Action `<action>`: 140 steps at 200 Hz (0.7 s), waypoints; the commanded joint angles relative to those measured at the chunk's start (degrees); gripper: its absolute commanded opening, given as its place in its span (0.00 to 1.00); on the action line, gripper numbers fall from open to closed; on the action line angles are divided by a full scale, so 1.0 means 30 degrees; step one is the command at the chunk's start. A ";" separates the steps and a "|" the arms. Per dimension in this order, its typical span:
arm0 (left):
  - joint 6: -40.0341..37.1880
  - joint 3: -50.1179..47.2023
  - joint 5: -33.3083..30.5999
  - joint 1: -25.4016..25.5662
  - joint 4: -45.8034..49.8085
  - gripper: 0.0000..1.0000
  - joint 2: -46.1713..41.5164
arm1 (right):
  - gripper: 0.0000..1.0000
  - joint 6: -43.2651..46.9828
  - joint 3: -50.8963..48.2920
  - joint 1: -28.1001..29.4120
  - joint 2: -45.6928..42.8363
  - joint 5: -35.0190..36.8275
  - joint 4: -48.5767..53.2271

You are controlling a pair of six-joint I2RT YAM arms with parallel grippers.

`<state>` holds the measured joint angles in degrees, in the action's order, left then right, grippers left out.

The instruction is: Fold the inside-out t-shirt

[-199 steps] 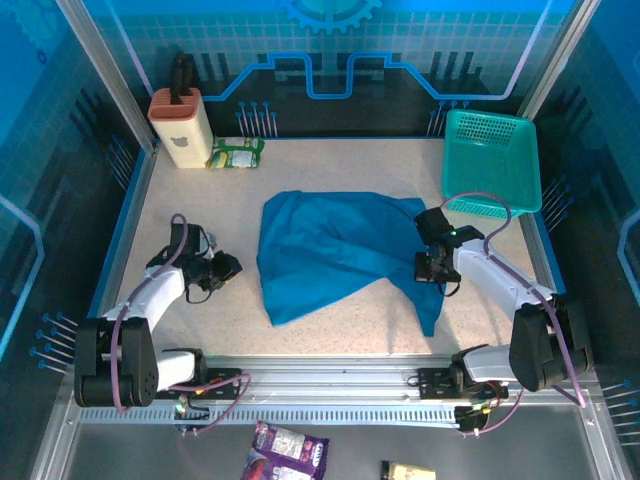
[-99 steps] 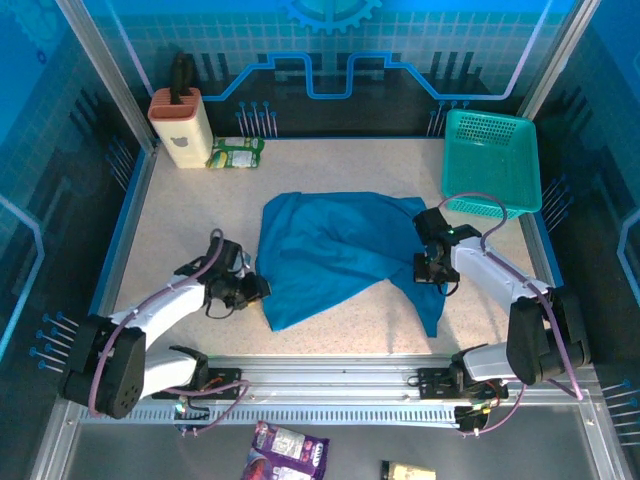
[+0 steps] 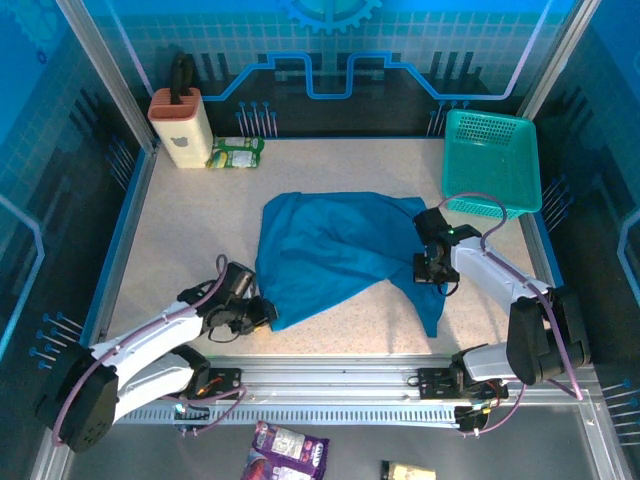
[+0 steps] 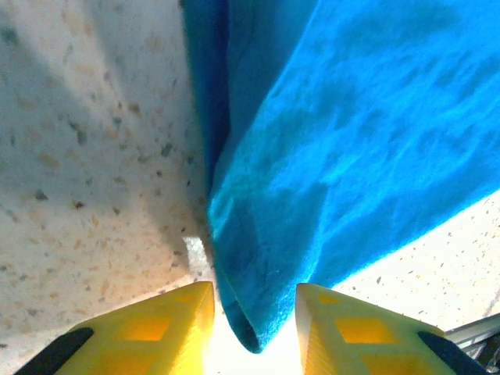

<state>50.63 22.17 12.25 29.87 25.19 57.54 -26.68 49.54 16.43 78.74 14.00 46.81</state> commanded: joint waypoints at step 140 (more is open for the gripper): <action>0.1320 0.0575 0.0297 0.1470 -0.1662 0.27 0.2389 | 0.00 0.0240 0.0167 -0.0201 0.0138 -0.0663 -0.0309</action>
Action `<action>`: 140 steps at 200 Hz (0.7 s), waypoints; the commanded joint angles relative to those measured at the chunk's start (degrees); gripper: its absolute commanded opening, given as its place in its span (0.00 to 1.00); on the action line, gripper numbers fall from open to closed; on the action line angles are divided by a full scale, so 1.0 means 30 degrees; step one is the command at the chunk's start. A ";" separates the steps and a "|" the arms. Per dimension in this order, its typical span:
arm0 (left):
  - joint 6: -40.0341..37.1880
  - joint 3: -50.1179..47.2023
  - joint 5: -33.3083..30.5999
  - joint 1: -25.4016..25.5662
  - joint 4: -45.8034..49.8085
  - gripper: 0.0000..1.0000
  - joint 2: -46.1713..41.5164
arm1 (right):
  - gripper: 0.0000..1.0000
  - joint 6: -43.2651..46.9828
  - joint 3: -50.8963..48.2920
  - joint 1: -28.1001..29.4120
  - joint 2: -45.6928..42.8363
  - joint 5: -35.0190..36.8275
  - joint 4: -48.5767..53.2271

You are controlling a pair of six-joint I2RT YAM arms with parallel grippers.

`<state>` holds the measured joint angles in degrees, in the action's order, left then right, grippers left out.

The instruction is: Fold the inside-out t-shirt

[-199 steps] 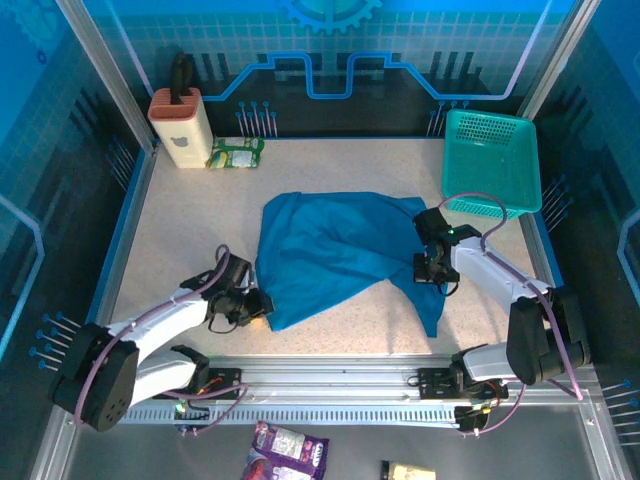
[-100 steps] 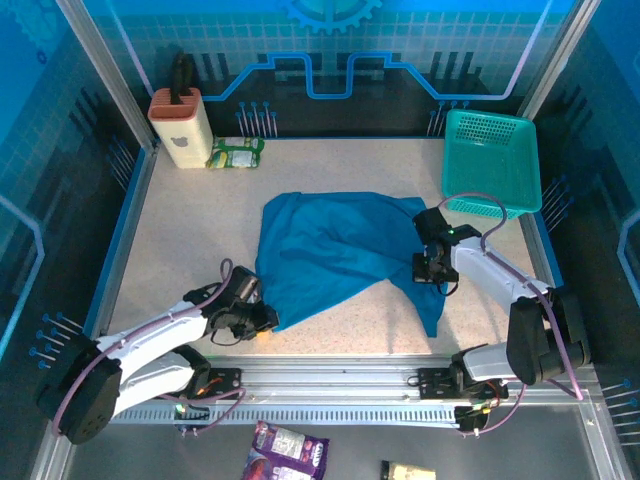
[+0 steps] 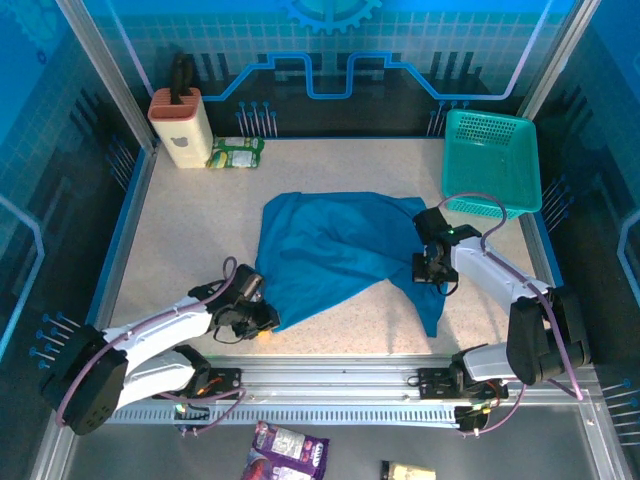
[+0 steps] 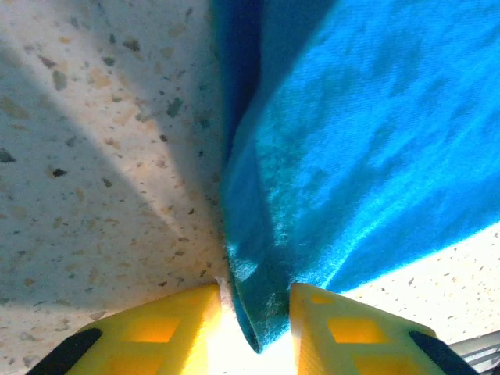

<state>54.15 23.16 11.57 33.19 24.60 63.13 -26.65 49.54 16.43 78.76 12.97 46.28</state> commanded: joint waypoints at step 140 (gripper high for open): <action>-0.0388 0.2034 0.1615 0.0911 -0.1542 0.29 0.2184 | 0.00 0.0265 0.0186 -0.0145 0.0478 -0.0369 -0.0251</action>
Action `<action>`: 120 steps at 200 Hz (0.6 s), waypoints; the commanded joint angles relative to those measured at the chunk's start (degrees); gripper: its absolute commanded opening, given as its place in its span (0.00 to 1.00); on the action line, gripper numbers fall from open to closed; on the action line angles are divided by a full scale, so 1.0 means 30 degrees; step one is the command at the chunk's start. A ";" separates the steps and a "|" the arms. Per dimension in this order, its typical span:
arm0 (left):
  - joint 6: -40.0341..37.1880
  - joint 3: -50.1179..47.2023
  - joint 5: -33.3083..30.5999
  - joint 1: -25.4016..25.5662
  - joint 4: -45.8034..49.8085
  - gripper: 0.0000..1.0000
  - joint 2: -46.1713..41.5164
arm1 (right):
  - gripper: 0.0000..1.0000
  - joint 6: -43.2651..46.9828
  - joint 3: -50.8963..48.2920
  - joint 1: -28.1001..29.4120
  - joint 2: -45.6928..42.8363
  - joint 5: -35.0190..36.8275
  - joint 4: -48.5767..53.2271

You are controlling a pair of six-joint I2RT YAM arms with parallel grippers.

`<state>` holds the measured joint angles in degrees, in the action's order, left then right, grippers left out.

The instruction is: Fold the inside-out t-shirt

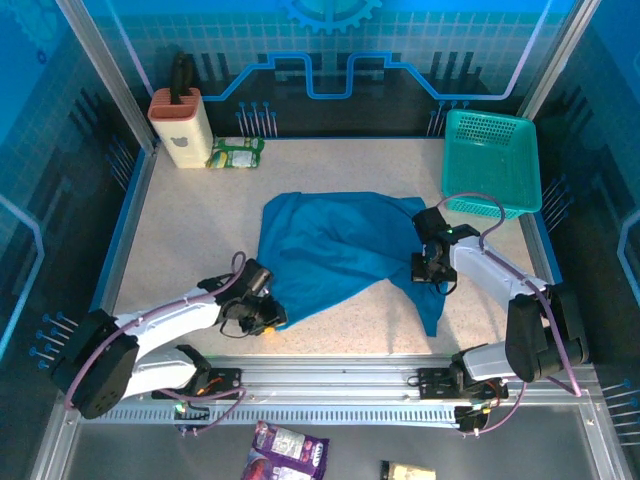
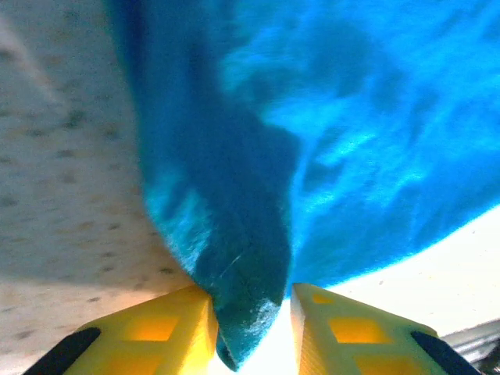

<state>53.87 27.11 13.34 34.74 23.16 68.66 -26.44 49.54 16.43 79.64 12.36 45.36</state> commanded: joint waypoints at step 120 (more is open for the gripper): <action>-0.1075 0.1853 0.0267 0.0915 -0.0034 0.35 0.2195 | 0.00 0.0213 0.0708 -0.0152 0.0099 -0.0078 0.0121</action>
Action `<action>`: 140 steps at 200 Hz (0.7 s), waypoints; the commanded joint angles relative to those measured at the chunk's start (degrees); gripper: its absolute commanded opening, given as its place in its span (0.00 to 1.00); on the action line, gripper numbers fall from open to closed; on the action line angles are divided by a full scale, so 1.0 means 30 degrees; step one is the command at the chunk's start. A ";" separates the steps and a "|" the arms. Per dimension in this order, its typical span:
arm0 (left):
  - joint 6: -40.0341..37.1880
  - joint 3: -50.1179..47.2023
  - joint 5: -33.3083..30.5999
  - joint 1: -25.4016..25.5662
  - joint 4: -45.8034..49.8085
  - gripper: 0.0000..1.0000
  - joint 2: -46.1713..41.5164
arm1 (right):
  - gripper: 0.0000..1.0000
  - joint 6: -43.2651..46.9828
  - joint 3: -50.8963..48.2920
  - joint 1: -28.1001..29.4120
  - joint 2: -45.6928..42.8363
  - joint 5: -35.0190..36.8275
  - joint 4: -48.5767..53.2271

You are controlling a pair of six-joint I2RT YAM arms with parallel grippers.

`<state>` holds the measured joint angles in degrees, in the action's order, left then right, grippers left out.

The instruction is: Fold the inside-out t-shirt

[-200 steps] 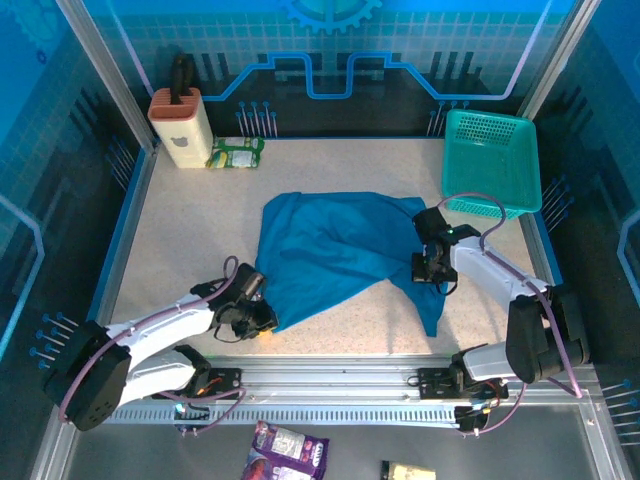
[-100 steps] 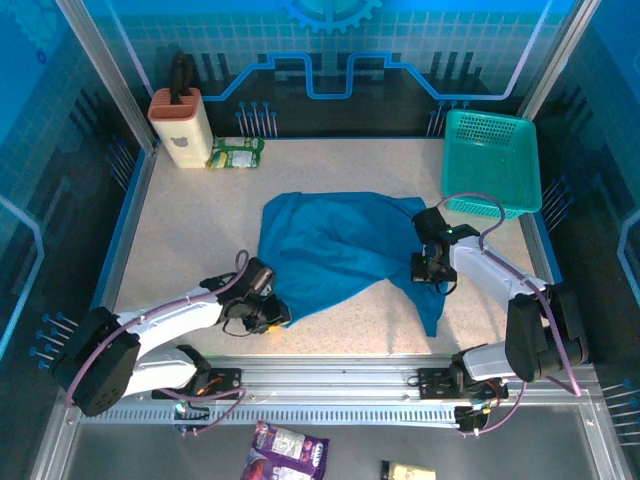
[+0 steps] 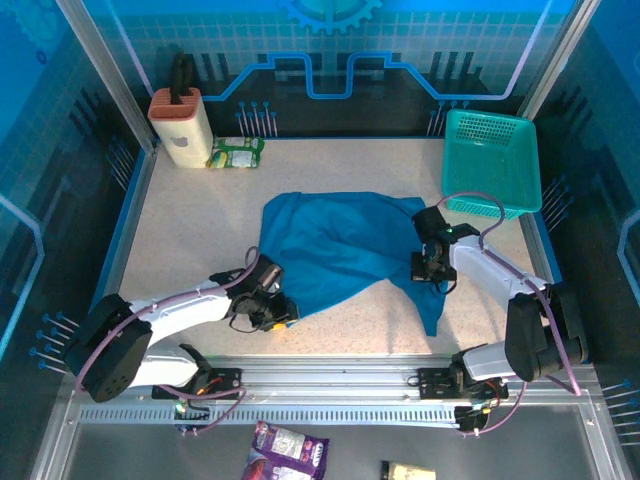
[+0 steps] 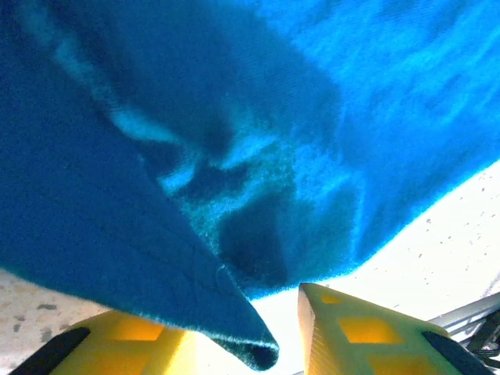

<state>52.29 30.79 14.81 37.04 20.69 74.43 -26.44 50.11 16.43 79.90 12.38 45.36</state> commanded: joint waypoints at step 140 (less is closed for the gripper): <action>-0.3705 0.4463 -0.4968 -0.1881 0.5842 0.00 -0.4385 | 0.00 0.0844 0.3293 -0.0192 -0.3406 0.2322 0.1930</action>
<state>46.65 39.11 5.61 35.03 31.70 65.93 -25.76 54.02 16.43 74.50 14.98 48.01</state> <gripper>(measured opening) 0.051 0.062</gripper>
